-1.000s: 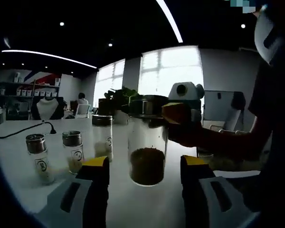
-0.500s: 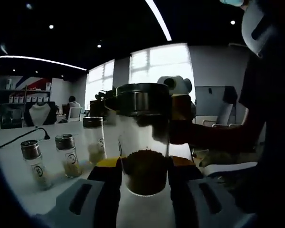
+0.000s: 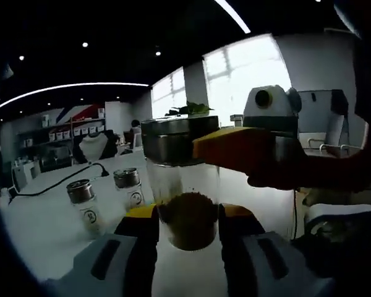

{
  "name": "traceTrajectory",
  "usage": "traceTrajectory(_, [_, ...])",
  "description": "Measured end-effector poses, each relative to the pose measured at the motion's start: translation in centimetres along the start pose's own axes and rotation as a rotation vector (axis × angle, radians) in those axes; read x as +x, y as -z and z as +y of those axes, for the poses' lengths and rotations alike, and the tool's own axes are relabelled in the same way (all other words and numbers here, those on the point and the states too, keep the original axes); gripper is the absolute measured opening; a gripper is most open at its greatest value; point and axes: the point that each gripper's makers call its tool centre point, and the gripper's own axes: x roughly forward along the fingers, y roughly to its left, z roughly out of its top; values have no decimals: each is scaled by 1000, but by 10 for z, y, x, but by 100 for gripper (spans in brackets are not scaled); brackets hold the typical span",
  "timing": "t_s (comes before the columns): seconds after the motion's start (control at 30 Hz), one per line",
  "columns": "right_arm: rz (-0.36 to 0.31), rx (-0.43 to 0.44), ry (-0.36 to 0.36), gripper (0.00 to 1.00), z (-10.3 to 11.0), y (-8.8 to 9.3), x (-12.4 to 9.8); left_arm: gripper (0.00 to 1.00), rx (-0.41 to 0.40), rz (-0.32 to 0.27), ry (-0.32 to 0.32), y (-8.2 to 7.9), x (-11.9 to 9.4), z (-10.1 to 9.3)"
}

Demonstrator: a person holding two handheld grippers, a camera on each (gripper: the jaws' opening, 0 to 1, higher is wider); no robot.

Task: Rotate the seasoning bottle until the label or dispensing opening points toward the visible target arrow and the bottle remains upright within the marked orientation range

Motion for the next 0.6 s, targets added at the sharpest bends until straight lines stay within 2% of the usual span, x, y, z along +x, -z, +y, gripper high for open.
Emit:
traceTrajectory(0.1, [29,-39,59,38,-6,6,5,40,46,25,-80,2,1,8])
traceTrajectory(0.17, [40,-52,98,38,-9,9,8,40,50,28,-107,3,2,9])
traceTrajectory(0.33, [47,3,179,38,-18,16,12,40,76,38,-152,5,4,13])
traceTrajectory(0.37, [50,9,178,38,-17,16,11,40,77,40,-149,7,4,14])
traceTrajectory(0.43, [99,5,170,38,-17,22,9,40,53,45,-107,12,6,11])
traceTrajectory(0.53, [111,7,120,38,-13,23,8,41,15,-1,-33,10,5,3])
traceTrajectory(0.6, [106,56,79,38,-11,20,4,41,-6,-28,19,7,5,-1])
